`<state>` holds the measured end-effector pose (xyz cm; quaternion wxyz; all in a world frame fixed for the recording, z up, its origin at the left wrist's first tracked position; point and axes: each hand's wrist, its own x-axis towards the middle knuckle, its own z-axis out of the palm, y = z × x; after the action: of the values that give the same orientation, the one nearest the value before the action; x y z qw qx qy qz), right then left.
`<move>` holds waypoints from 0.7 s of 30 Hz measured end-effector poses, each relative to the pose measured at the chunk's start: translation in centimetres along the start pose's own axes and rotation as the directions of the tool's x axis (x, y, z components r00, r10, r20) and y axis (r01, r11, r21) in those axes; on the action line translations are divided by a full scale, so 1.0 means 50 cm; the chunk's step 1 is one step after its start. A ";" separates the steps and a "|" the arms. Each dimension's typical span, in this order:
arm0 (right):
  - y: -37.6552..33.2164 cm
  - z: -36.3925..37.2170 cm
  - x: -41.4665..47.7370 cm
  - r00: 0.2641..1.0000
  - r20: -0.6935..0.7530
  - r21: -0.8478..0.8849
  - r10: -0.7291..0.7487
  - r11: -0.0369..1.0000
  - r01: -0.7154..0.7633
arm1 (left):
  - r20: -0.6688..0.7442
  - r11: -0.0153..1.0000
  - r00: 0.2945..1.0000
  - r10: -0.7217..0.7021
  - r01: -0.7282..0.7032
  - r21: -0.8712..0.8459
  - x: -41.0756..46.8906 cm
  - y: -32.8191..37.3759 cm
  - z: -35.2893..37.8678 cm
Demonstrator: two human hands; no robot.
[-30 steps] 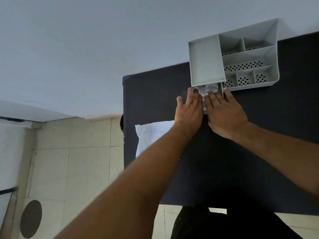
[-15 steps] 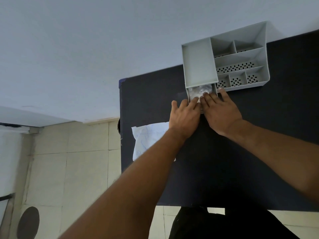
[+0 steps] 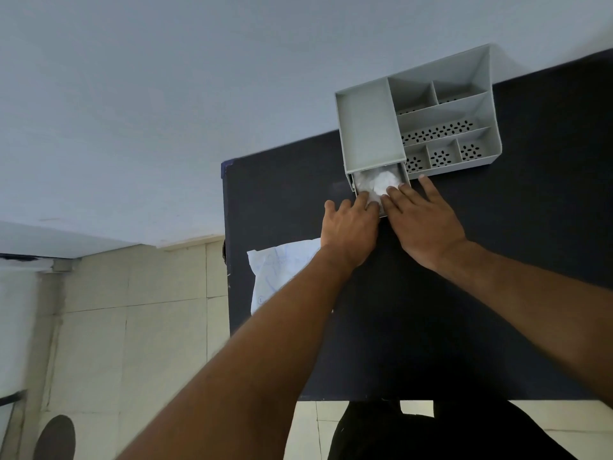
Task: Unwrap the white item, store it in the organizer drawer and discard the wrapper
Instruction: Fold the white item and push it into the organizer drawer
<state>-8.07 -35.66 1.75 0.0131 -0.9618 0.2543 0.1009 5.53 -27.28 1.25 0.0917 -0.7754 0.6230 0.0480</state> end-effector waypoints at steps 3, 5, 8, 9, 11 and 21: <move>-0.002 -0.003 0.012 1.000 -0.005 0.015 -0.004 1.000 0.004 | -0.112 0.999 0.994 0.006 -0.011 -0.046 -0.003 -0.003 -0.001; -0.009 -0.004 0.018 1.000 0.006 0.030 -0.012 0.999 0.012 | -0.106 0.997 0.994 0.034 -0.040 -0.062 -0.005 -0.009 -0.005; -0.011 -0.004 0.025 0.999 0.049 0.015 -0.018 1.000 0.017 | -0.021 0.998 0.999 0.048 -0.049 -0.050 0.001 -0.002 -0.014; -0.010 -0.006 0.027 0.998 0.058 0.012 -0.020 1.000 0.019 | 0.009 0.997 0.999 0.046 -0.045 -0.059 0.004 0.000 -0.015; -0.010 -0.011 0.026 0.999 0.053 0.034 -0.013 0.999 0.011 | 0.080 0.994 0.997 0.018 -0.009 -0.106 0.006 -0.001 -0.019; -0.005 -0.016 0.023 1.000 -0.010 0.063 -0.014 0.998 0.015 | 0.110 0.999 0.993 -0.036 0.038 -0.020 0.015 -0.010 -0.036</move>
<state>-6.79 -36.06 2.30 0.0431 -0.9631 0.2505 0.0883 6.14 -28.28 2.93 0.1182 -0.7840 0.6019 0.0957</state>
